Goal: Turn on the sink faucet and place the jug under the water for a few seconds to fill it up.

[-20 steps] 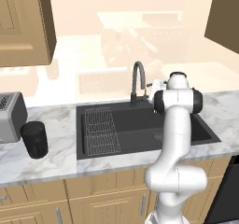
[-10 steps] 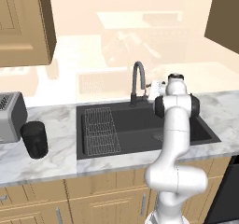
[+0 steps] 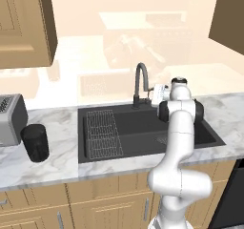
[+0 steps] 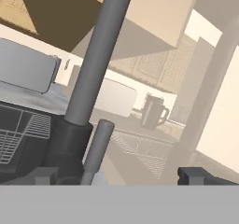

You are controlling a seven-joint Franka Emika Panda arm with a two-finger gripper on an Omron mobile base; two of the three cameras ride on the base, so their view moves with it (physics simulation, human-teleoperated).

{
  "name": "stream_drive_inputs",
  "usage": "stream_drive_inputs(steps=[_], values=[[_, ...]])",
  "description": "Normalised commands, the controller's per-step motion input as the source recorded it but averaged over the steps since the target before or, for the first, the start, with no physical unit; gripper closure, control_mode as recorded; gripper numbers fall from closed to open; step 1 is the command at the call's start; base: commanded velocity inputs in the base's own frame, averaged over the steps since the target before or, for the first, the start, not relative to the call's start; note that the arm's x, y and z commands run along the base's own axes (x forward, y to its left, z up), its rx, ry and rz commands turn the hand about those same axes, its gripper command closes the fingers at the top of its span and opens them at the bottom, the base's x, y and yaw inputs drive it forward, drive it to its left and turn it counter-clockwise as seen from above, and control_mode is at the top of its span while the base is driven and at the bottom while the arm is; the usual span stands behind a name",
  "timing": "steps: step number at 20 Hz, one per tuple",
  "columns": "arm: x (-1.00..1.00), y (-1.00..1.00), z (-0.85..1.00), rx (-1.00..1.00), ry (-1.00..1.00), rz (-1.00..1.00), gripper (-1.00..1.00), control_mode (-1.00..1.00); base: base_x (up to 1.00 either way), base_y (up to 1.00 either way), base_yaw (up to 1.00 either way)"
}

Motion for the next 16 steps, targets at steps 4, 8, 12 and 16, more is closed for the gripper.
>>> stream_drive_inputs(steps=[4,8,12,16], values=[[0.03,0.30,-0.05,0.00,0.03,0.00,-1.00,-1.00,0.00,0.00,0.00],[0.00,0.41,0.00,0.00,0.03,0.00,-1.00,-1.00,0.00,0.00,0.00],[0.00,0.33,0.00,0.00,0.02,0.00,-1.00,-1.00,0.00,0.00,0.00],[0.01,0.20,-0.03,0.00,0.04,0.00,1.00,-1.00,0.00,0.00,0.00]])
